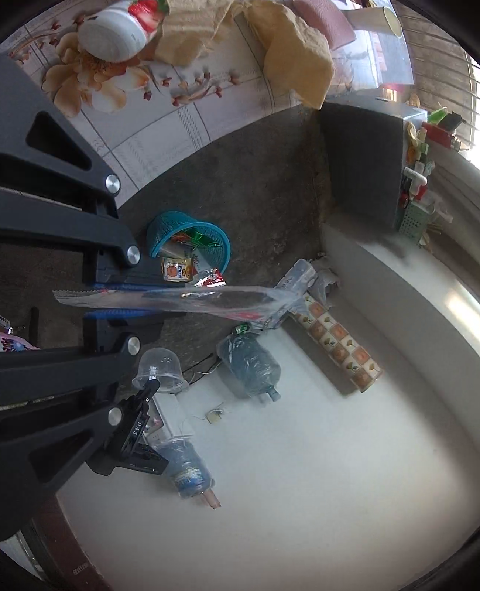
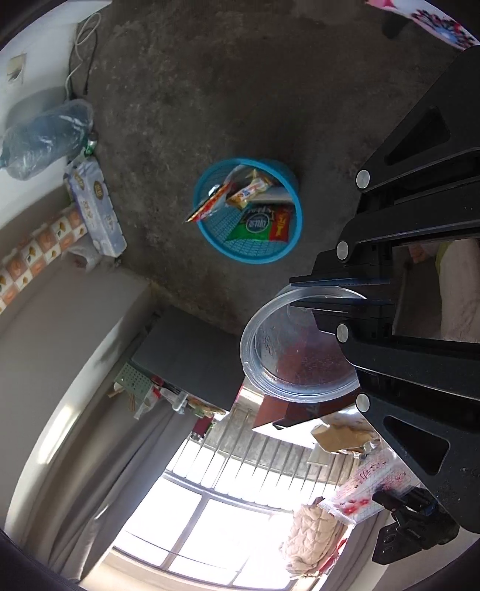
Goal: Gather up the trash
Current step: 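Carry the clear tub and clear bag over the blue wastebasket, then open both tools to drop the tub and bag into the wastebasket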
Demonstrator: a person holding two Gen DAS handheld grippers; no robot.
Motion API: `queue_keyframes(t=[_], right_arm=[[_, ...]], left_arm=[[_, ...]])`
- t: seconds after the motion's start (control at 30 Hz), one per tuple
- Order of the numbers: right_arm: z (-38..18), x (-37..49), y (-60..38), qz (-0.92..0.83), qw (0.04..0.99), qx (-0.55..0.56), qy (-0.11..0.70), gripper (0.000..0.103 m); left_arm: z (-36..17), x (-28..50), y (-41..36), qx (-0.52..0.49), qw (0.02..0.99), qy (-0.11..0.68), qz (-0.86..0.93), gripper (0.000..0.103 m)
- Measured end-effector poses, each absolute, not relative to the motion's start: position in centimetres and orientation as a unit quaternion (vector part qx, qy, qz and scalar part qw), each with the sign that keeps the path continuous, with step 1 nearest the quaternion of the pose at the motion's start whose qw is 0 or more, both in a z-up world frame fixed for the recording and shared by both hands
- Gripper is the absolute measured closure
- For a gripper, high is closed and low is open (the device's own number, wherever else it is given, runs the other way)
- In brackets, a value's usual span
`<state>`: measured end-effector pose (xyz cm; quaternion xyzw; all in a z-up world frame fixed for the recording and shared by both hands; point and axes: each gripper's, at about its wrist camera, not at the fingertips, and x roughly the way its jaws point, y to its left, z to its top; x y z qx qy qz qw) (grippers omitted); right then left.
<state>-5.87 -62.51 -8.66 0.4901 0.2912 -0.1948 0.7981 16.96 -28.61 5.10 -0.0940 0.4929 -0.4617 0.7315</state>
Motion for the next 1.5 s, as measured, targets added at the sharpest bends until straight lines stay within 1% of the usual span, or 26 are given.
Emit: queue_keyframes(t=[0.17,0.33,0.43,0.6,0.67,0.7,0.73,0.83,0.93,1.0,1.1,1.23,1.27,1.3,1.33,1.37,1.43,1.5], right_arm=[[-13.3,-7.1,-64.4,-0.22,0.765,0.523,0.306,0.099],[-16.5,-7.9,-65.6,-0.229,0.74,0.546,0.319,0.099],[-18.1,-8.3,-66.3,-0.232,0.728,0.557,0.326,0.099],[-19.8,-8.5,-66.7,-0.231,0.714,0.57,0.333,0.099],[-20.3,-8.6,-66.8,-0.232,0.71,0.574,0.337,0.099],[-20.5,-8.5,-66.8,-0.232,0.707,0.576,0.339,0.099],[-20.8,-8.4,-66.8,-0.232,0.705,0.577,0.342,0.099],[-21.3,-8.4,-67.0,-0.233,0.702,0.575,0.348,0.099],[-21.9,-8.2,-67.2,-0.236,0.699,0.575,0.354,0.099],[-22.3,-7.8,-67.4,-0.238,0.696,0.576,0.358,0.099],[-23.2,-6.1,-67.9,-0.235,0.693,0.576,0.364,0.099],[-23.6,-1.6,-68.5,-0.234,0.705,0.556,0.373,0.099],[-23.6,-0.1,-68.7,-0.234,0.711,0.548,0.373,0.095],[-23.5,1.3,-69.0,-0.237,0.717,0.539,0.372,0.094],[-23.6,2.7,-69.4,-0.245,0.721,0.53,0.372,0.086],[-23.7,4.1,-69.8,-0.256,0.724,0.522,0.372,0.065],[-24.2,6.5,-70.4,-0.271,0.737,0.496,0.371,0.042],[-25.2,8.4,-70.6,-0.286,0.737,0.467,0.396,0.042]], left_arm=[[1.3,17.0,-38.4,-0.012,0.7,0.534,-0.474,0.096],[-3.4,17.4,-46.5,0.065,0.686,0.556,-0.464,0.096],[-6.6,17.9,-50.9,0.107,0.68,0.561,-0.46,0.096],[-11.7,19.6,-56.8,0.177,0.693,0.548,-0.435,0.096],[-13.9,20.6,-58.7,0.187,0.695,0.544,-0.431,0.084],[-14.9,21.0,-59.6,0.199,0.698,0.54,-0.427,0.068],[-15.8,21.4,-60.1,0.211,0.709,0.533,-0.411,0.058],[-17.3,22.8,-60.2,0.197,0.719,0.545,-0.384,0.057],[-16.8,23.7,-58.7,0.167,0.721,0.563,-0.369,0.057],[-15.2,23.5,-57.6,0.172,0.729,0.55,-0.369,0.057],[-11.2,23.0,-55.1,0.168,0.743,0.519,-0.388,0.057],[-5.9,22.7,-50.4,0.148,0.75,0.507,-0.397,0.057],[-4.6,22.5,-49.1,0.141,0.752,0.502,-0.404,0.057],[-3.3,22.3,-47.7,0.136,0.756,0.493,-0.408,0.057],[-2.2,22.1,-46.2,0.132,0.762,0.485,-0.408,0.054],[-1.1,21.9,-44.7,0.125,0.767,0.477,-0.411,0.053],[0.3,21.4,-41.3,0.109,0.776,0.467,-0.408,0.049],[1.1,21.0,-38.0,0.094,0.781,0.467,-0.404,0.049]])
